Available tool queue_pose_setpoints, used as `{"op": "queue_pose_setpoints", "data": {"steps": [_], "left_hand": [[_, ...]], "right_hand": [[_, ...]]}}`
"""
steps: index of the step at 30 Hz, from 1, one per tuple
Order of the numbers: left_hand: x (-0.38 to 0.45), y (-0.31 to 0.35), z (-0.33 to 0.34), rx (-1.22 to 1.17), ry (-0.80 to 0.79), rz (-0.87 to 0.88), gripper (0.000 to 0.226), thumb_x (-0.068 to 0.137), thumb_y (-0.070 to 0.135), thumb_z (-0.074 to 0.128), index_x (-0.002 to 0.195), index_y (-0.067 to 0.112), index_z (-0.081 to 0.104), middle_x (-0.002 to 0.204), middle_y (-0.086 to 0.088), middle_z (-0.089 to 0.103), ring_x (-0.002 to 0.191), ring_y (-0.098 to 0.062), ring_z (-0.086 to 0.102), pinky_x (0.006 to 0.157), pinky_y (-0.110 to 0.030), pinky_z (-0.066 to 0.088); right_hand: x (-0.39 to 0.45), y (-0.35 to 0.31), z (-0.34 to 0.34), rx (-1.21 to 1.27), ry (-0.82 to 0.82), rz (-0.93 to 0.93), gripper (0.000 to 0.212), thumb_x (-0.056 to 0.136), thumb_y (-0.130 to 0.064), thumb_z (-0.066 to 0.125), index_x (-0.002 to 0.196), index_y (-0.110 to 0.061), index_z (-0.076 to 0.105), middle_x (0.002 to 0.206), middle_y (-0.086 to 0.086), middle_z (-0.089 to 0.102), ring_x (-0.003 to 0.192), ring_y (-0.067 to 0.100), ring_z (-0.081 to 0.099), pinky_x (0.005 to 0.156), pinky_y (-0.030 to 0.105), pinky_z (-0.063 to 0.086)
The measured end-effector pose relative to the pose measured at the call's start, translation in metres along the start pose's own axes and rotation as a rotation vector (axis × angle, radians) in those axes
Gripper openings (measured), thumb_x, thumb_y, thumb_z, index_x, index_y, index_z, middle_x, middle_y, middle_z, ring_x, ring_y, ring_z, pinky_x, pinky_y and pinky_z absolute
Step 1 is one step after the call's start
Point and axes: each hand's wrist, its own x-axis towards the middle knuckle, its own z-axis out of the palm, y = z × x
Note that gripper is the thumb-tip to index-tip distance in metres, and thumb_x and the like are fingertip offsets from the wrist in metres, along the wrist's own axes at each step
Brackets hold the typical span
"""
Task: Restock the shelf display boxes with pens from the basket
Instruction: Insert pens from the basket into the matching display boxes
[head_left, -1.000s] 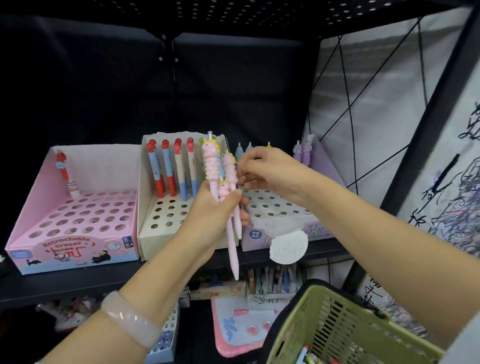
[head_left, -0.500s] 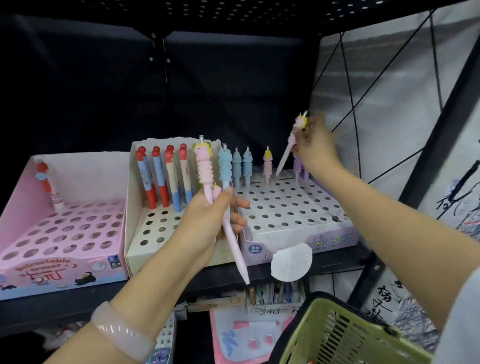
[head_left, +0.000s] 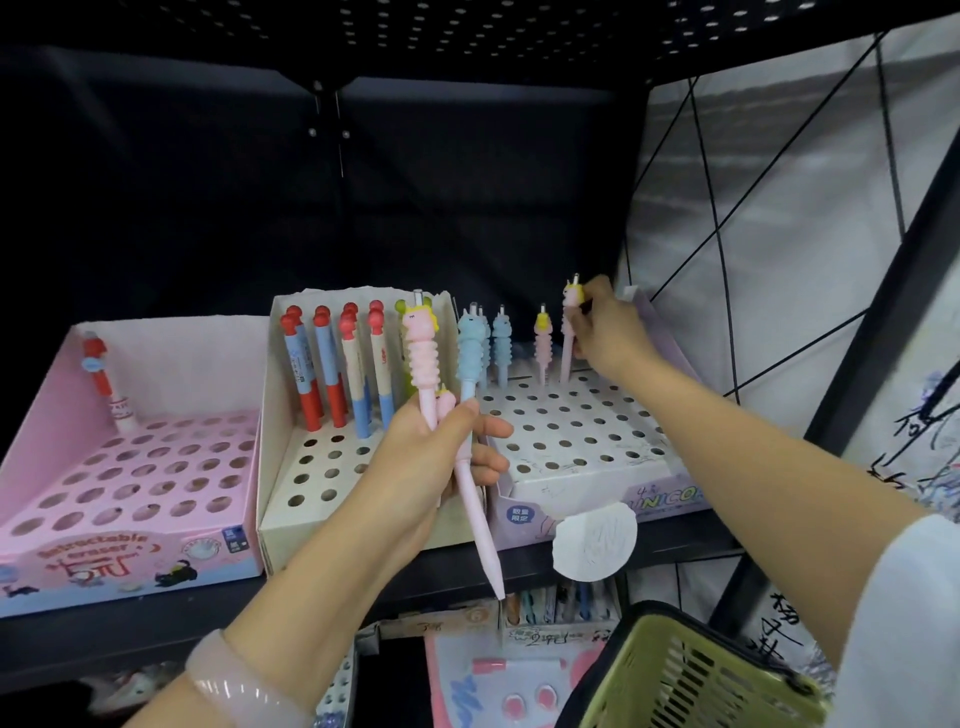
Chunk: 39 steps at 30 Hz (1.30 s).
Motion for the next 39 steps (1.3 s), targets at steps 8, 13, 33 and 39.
{"op": "queue_pose_setpoints", "data": {"steps": [8,13,33,39], "left_hand": [[-0.003,0.002,-0.004,-0.031,-0.004,0.017,0.012,0.096,0.012,0.045,0.104,0.006,0.052,0.067,-0.003,0.07,0.051,-0.014,0.062,0.048,-0.02,0.051],[-0.004,-0.001,0.002,-0.027,-0.006,0.0,0.013,0.097,0.012,0.045,0.104,0.005,0.053,0.068,-0.003,0.071,0.054,-0.015,0.065,0.05,-0.021,0.052],[-0.017,0.017,-0.024,-0.053,0.1,0.003,0.015,0.097,0.02,0.046,0.085,0.011,0.047,0.053,0.001,0.045,0.04,-0.01,0.041,0.038,-0.019,0.035],[-0.018,0.019,-0.031,-0.101,0.101,-0.043,0.018,0.098,0.022,0.041,0.089,0.008,0.049,0.056,-0.003,0.049,0.042,-0.01,0.043,0.039,-0.018,0.037]], "right_hand": [[-0.02,-0.006,-0.004,-0.159,0.079,0.061,0.026,0.096,-0.022,0.045,0.11,-0.003,0.056,0.096,0.015,0.064,0.09,0.029,0.06,0.066,0.025,0.036],[-0.06,-0.055,-0.02,0.481,-0.319,-0.061,0.025,0.093,-0.038,0.051,0.081,-0.022,0.065,0.075,-0.007,0.065,0.064,0.003,0.059,0.059,0.019,0.05],[-0.022,-0.045,0.01,0.081,0.165,-0.059,0.018,0.096,-0.024,0.05,0.094,-0.006,0.046,0.073,0.009,0.056,0.062,0.021,0.052,0.054,0.025,0.033],[-0.013,-0.045,0.011,0.04,0.135,-0.029,0.024,0.097,-0.024,0.048,0.1,0.0,0.047,0.076,0.011,0.054,0.065,0.023,0.052,0.05,0.026,0.032]]}}
